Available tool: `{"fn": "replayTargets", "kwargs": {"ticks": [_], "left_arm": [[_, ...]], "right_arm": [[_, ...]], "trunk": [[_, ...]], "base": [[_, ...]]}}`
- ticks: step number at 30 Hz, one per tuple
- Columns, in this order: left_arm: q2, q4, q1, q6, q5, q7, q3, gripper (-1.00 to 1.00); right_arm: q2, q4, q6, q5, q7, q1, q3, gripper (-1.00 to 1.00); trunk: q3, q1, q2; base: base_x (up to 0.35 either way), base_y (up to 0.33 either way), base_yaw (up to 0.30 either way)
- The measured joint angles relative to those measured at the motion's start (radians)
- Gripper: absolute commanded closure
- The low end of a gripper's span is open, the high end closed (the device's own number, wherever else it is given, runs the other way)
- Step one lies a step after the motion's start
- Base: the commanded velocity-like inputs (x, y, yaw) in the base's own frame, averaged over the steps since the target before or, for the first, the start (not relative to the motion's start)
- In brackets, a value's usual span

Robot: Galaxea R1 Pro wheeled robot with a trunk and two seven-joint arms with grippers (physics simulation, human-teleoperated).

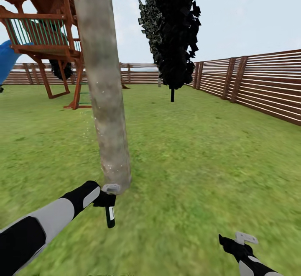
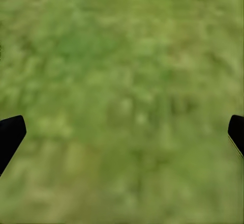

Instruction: In the garden, pick up the pesticide atomizer on the floor and spray pesticide onto both trees until each tree trunk is fully covered.

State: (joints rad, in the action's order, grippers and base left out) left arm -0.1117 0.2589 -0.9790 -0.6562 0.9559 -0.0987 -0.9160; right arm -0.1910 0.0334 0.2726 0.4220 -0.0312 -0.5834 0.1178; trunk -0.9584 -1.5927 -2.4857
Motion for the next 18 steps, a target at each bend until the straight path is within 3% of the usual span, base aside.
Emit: {"fn": "replayTargets", "kwargs": {"ticks": [7, 12, 18], "left_arm": [[0.001, -0.041, 0.0, 0.002, 0.001, 0.001, 0.001, 1.0], [0.002, -0.043, -0.001, 0.0, 0.003, 0.0, -0.002, 1.0], [0.003, -0.037, -0.002, -0.032, 0.001, 0.002, 0.004, 1.0]], "right_arm": [[-0.001, 0.001, 0.0, 0.0, 0.001, 0.001, 0.0, -1.0], [0.0, 0.001, 0.0, -0.004, 0.0, 0.0, 0.056, -1.0], [-0.008, 0.0, 0.0, -0.004, -0.003, 0.001, 0.065, -1.0]], "trunk": [[0.0, 0.0, 0.0], [0.0, 0.0, 0.0], [0.0, 0.0, 0.0]], "base": [[0.0, -0.287, 0.13], [0.0, -0.036, 0.002], [0.0, -0.001, 0.0]]}}
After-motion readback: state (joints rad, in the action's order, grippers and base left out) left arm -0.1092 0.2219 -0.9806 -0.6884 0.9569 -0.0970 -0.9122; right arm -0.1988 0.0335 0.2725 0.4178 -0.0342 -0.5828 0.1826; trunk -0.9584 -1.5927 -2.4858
